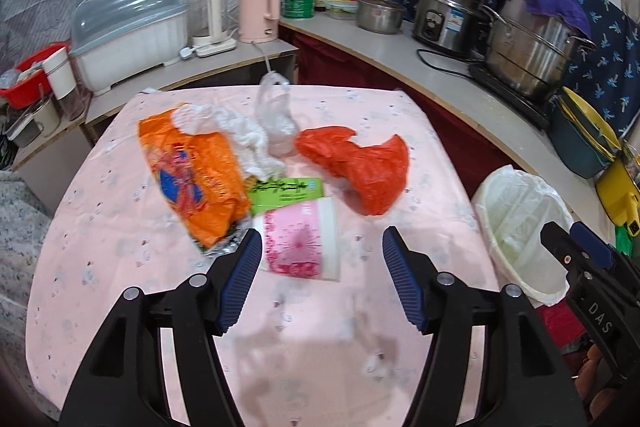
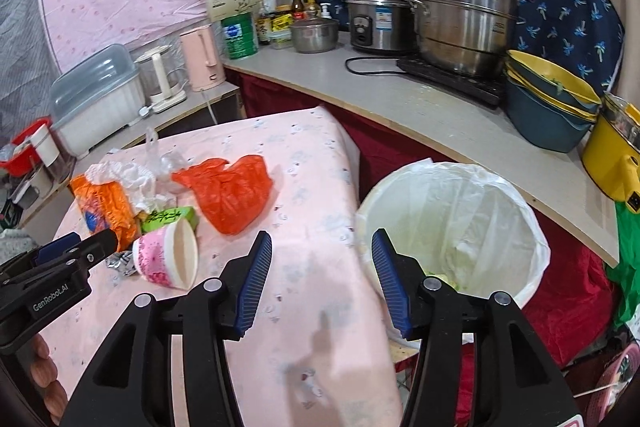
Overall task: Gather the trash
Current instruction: 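Move both grippers back over the remaining trash on the table, then grasp the orange plastic bag with the left gripper while the right grasps the red bag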
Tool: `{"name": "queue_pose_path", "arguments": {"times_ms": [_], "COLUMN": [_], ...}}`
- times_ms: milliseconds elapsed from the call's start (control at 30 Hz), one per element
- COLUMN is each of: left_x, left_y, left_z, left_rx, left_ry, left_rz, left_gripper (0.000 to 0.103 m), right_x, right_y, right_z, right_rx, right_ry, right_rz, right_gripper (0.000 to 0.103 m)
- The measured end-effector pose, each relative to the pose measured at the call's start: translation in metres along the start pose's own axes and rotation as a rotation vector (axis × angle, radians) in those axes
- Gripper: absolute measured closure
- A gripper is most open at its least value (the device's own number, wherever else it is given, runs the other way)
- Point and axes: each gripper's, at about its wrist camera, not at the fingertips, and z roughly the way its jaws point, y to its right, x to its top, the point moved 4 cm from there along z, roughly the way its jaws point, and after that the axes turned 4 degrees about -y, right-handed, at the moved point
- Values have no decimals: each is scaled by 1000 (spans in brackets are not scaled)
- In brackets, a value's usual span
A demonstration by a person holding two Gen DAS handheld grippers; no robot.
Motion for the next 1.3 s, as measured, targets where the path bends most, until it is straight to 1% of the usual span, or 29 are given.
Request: {"name": "queue_pose_path", "arguments": {"times_ms": [300,367,433,733,900,1233,1300], "left_x": [2,2,4,15,25,36,38], "left_y": [-55,-66,-77,-124,-139,-150,-150], "left_z": [9,12,15,37,50,82,88], "left_rx": [54,66,79,106,112,106,102], "left_ry": [-14,-17,-17,-37,-41,-66,-72], "left_rz": [-69,-80,-94,-165,-180,-182,-180], "left_gripper": [43,39,38,36,36,36,39], "right_x": [1,2,3,10,17,30,32], "right_y": [-41,-50,-56,-80,-94,-109,-109], "right_z": [14,19,24,56,77,116,124], "right_rx": [39,45,51,71,80,85,82], "right_ry": [-26,-34,-42,-79,-95,-125,-132], "right_rz": [-52,-63,-71,-94,-108,-116,-114], "right_gripper": [52,51,51,51,51,51,49]}}
